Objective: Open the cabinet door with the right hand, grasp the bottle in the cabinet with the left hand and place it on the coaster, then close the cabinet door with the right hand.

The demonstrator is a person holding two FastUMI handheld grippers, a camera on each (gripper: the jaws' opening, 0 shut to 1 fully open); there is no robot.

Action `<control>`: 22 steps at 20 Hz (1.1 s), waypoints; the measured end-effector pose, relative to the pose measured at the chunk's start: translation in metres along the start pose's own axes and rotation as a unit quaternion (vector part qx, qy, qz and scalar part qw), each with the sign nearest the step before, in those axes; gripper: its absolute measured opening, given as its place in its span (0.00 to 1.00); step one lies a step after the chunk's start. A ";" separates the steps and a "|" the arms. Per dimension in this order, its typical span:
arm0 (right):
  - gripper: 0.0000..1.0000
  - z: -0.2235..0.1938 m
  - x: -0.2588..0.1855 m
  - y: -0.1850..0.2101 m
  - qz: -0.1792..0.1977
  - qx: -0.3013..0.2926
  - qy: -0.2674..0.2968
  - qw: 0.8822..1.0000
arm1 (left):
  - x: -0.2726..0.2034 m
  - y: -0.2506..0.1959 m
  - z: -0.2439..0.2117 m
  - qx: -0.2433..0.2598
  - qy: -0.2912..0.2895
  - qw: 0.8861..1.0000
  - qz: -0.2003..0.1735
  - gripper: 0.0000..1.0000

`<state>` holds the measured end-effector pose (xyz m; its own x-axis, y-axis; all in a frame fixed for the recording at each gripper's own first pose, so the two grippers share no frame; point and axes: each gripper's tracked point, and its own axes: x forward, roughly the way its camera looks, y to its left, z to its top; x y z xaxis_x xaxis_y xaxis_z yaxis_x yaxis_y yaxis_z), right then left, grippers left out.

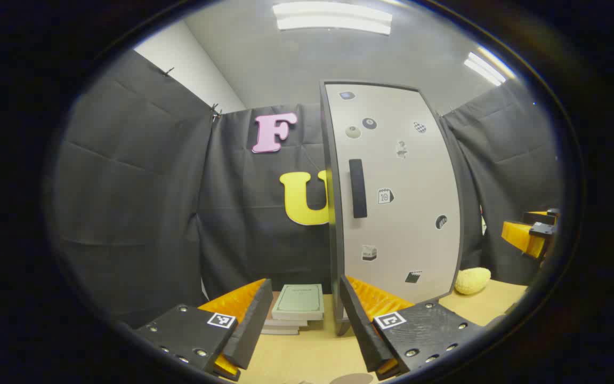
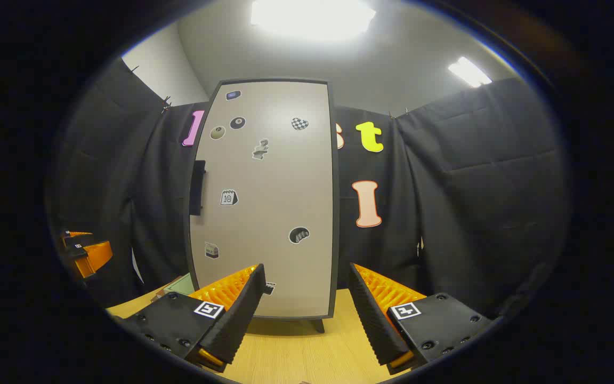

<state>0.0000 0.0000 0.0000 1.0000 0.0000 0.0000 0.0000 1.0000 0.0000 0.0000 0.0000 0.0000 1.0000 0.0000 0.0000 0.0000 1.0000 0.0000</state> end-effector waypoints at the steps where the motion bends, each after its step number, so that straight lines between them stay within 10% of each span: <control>1: 0.97 0.000 0.000 0.001 0.000 0.002 0.001 1.000 | 0.000 -0.001 0.000 0.001 0.000 1.000 -0.001 0.77; 22: 0.98 0.031 0.029 0.050 0.051 0.021 -0.004 0.998 | -0.014 0.039 0.000 0.016 -0.002 0.999 0.035 0.78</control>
<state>0.0291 0.0500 0.0315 0.9948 0.1016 0.0096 -0.1019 0.9939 0.0419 -0.0135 0.0391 0.0003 0.9975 0.0700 0.0047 -0.0701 0.9971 0.0312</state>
